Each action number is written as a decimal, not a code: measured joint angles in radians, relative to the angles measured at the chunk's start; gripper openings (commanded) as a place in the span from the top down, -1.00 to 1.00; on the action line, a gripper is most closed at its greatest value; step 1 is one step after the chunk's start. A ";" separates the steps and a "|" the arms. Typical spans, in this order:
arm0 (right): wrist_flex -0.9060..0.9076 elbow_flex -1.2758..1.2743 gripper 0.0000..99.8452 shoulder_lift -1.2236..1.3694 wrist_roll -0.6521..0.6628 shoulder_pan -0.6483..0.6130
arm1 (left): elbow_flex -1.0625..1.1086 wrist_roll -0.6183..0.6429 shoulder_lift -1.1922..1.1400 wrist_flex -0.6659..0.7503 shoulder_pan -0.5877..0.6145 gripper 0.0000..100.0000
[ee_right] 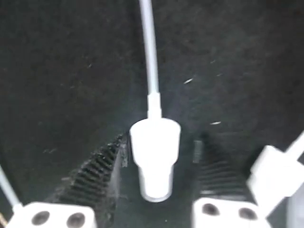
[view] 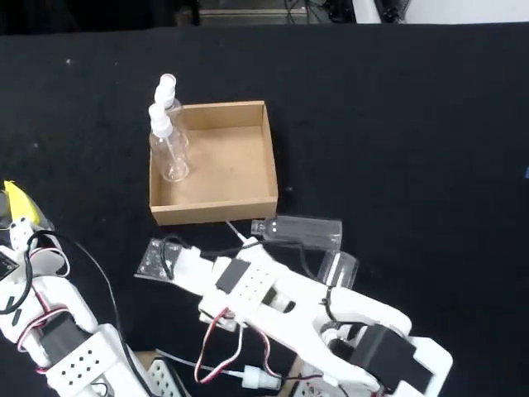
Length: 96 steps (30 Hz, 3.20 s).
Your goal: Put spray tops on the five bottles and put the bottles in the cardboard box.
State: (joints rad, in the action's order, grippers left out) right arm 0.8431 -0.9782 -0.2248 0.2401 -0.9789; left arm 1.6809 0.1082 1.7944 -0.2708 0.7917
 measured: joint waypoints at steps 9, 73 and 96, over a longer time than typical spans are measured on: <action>0.169 0.055 0.98 -0.138 0.017 0.095 | 0.000 0.000 0.000 0.000 -0.021 0.94; 0.167 0.265 0.32 -0.130 0.836 1.737 | 0.000 0.000 0.006 0.089 -0.285 0.94; 0.230 0.477 0.32 0.284 1.679 1.738 | 0.000 0.000 0.006 0.089 -0.285 0.94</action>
State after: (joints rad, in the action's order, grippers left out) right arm 1.0733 -0.5010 0.0591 1.9187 0.7595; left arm 1.6809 0.1082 1.8006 -0.1818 0.5063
